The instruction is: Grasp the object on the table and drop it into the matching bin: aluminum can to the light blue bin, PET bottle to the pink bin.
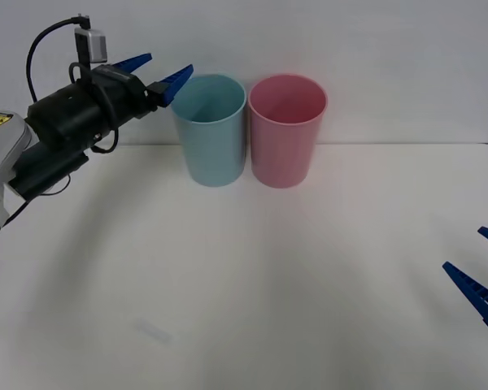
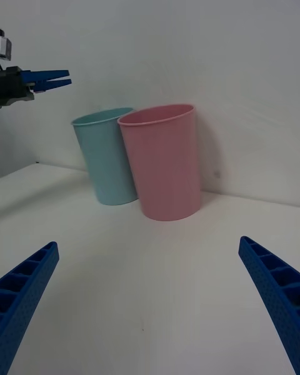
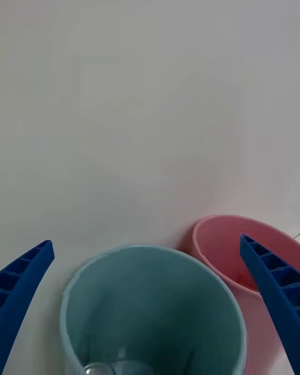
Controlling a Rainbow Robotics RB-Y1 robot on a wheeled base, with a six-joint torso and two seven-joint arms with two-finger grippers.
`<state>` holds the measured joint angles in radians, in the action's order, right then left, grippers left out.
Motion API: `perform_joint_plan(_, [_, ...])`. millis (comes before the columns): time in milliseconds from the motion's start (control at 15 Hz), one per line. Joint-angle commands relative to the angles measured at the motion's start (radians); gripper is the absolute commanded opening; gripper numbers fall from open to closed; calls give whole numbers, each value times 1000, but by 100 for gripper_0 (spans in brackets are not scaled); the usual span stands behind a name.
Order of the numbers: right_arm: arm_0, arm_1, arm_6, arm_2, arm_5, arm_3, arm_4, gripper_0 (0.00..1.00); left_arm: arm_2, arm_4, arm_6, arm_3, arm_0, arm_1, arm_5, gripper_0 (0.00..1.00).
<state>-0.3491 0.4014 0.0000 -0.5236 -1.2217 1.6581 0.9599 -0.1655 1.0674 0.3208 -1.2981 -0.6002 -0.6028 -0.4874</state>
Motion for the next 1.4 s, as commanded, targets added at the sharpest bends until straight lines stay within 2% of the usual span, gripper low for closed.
perform_joint_plan(67, [0, 0, 0, 0, 0, 0, 0, 100, 77, -9, -17, -107, 122, -8, -14, 100])
perform_joint_plan(533, [0, 0, 0, 0, 0, 0, 0, 100, 251, -35, -60, -336, 410, -8, -65, 100])
perform_joint_plan(800, [0, 0, 0, 0, 0, 0, 0, 100, 371, -67, -77, -403, 550, -8, -189, 100])
perform_joint_plan(1067, [0, 0, 0, 0, 0, 0, 0, 100, 512, -72, -97, -409, 671, -8, -372, 100])
perform_joint_plan(1400, [0, 0, 0, 0, 0, 0, 0, 100, 635, -72, -129, -415, 806, -8, -527, 100])
